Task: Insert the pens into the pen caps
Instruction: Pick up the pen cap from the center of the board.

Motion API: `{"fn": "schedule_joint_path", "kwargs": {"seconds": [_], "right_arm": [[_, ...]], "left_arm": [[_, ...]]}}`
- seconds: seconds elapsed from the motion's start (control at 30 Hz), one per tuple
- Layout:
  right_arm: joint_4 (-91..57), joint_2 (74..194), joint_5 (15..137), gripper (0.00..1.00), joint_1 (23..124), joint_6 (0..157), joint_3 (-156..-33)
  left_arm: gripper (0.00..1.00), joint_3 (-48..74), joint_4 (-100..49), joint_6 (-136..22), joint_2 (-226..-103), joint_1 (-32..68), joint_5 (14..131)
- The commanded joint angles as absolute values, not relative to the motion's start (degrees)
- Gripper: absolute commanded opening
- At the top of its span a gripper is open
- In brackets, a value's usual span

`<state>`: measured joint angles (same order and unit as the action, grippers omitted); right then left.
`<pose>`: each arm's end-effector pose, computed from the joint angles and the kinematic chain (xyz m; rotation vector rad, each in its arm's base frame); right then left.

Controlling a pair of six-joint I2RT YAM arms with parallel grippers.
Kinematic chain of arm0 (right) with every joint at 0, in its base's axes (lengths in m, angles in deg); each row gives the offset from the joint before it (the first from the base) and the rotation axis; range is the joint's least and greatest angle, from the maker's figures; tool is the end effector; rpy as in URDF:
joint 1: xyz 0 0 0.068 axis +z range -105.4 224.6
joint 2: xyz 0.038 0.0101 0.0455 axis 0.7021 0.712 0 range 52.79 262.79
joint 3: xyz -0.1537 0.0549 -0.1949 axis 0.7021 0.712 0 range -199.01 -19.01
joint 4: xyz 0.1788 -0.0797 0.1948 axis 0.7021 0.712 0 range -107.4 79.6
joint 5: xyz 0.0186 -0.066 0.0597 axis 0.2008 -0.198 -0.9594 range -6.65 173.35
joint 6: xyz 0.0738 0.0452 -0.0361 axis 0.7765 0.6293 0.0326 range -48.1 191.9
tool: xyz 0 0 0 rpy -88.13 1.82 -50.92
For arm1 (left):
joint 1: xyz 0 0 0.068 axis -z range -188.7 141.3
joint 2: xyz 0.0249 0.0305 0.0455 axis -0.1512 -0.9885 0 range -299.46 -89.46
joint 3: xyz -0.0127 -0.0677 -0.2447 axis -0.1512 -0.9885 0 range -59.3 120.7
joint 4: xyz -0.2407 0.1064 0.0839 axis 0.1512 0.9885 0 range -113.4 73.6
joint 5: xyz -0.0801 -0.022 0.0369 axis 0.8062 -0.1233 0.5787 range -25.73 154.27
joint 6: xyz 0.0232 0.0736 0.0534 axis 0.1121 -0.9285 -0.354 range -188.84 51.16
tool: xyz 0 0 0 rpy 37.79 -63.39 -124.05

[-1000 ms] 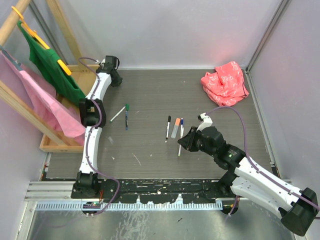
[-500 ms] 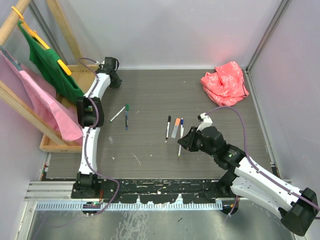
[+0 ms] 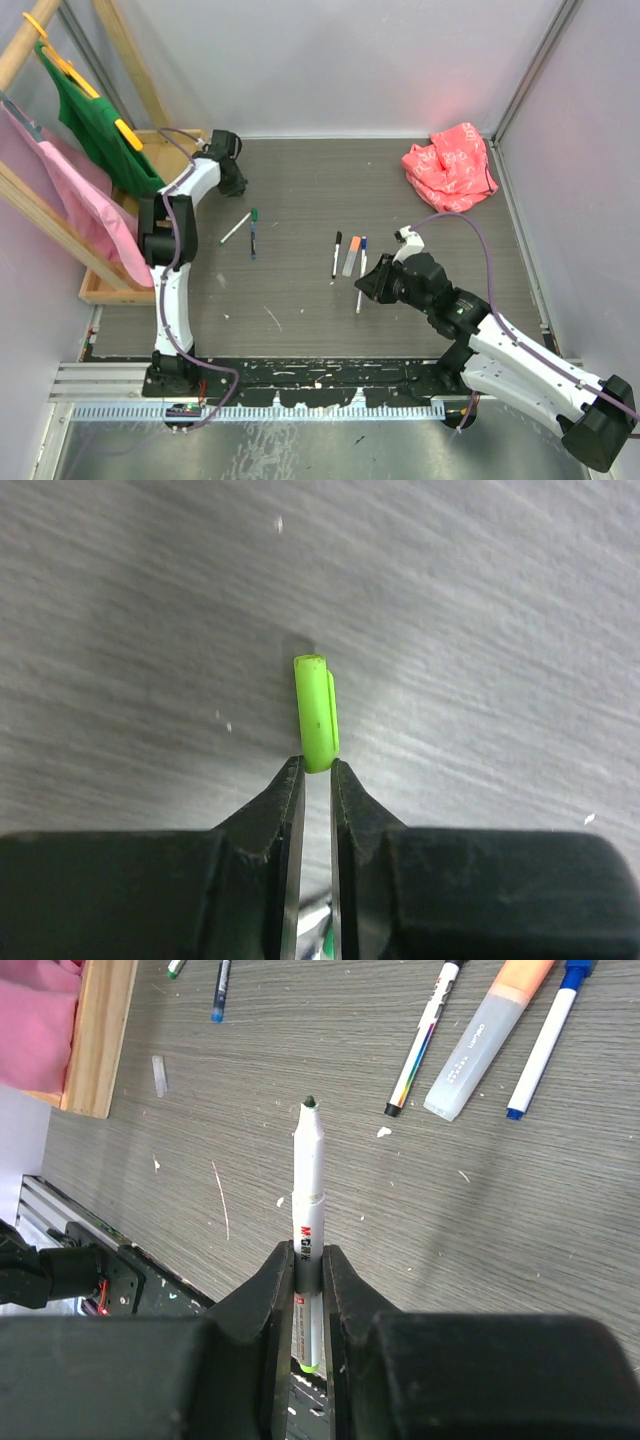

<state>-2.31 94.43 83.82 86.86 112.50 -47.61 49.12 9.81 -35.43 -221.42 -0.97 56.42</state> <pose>0.1814 0.1638 0.2010 -0.0264 2.1823 0.8587 0.5298 -0.0602 0.1143 -0.6177 2.4745 -0.1036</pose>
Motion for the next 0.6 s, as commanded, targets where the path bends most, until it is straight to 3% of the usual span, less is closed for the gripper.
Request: {"fn": "schedule_joint_path", "kwargs": {"seconds": [0.0, 0.2, 0.57], "right_arm": [[-4.20, 94.33, 82.92, 0.00, 86.61, 111.63, -48.97], [-4.13, 94.37, 82.91, 0.00, 86.61, 111.72, -49.18], [-4.12, 94.34, 82.91, 0.00, 86.61, 111.85, -48.81]], "left_arm": [[0.15, 43.99, 3.79, -35.45, -214.61, -0.29, 58.02], [0.26, 43.54, 4.55, -35.95, -214.23, -0.35, 57.58], [0.37, 48.45, 6.45, -36.95, -216.70, -0.35, 57.55]]}}
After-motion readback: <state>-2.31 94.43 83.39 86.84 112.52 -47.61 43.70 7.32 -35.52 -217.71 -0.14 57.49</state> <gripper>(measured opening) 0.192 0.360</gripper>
